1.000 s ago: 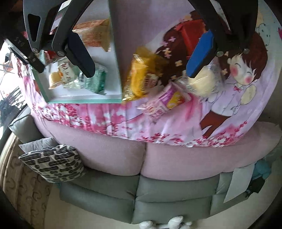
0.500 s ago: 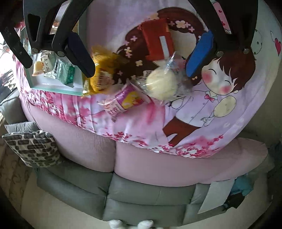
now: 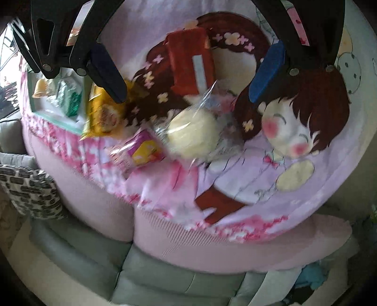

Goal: Organize snacks
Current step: 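Withdraw both tools from the tray back to the snack pile, then grasp the red-brown packet with the left tool while the right tool grasps the yellow bread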

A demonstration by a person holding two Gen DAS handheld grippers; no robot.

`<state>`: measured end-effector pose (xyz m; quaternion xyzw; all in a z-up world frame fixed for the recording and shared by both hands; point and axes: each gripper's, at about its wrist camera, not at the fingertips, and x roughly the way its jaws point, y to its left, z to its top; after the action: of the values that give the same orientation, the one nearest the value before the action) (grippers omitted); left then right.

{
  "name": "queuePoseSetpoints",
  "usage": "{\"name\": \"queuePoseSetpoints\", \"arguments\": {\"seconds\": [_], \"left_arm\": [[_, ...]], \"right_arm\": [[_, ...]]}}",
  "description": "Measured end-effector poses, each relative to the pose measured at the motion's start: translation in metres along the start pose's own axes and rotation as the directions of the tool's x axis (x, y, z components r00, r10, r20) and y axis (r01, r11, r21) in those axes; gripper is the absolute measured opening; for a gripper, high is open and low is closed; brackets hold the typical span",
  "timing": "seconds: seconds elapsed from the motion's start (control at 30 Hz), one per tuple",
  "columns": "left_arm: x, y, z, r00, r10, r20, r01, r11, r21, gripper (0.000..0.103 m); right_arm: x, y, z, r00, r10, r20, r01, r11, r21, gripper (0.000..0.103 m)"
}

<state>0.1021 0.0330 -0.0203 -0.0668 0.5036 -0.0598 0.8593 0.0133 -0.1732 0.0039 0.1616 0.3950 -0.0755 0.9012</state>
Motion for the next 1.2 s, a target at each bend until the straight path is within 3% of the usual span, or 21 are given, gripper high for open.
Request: {"name": "queuePoseSetpoints", "arguments": {"seconds": [0.13, 0.53, 0.8, 0.97, 1.2], "left_arm": [[0.011, 0.007, -0.006, 0.998, 0.0, -0.064, -0.001, 1.0, -0.031, 0.103], [0.034, 0.01, -0.017, 0.987, 0.018, -0.16, -0.031, 0.997, -0.076, 0.103], [0.039, 0.002, -0.016, 0.984, 0.058, -0.168, -0.065, 0.997, -0.043, 0.103], [0.039, -0.003, -0.016, 0.986, 0.041, -0.159, -0.048, 0.998, -0.042, 0.101], [0.034, -0.01, -0.016, 0.988, 0.023, -0.151, -0.026, 1.0, -0.018, 0.079]], "right_arm": [[0.009, 0.013, -0.005, 0.999, -0.037, -0.032, 0.035, 0.998, -0.057, 0.103], [0.02, 0.029, -0.013, 0.996, -0.073, -0.058, 0.066, 0.99, -0.128, 0.103], [0.02, 0.022, -0.011, 0.996, -0.073, -0.053, 0.066, 0.991, -0.117, 0.103], [0.02, 0.019, -0.009, 0.996, -0.075, -0.049, 0.07, 0.992, -0.108, 0.103], [0.019, 0.019, -0.009, 0.996, -0.081, -0.045, 0.076, 0.991, -0.109, 0.103]]}}
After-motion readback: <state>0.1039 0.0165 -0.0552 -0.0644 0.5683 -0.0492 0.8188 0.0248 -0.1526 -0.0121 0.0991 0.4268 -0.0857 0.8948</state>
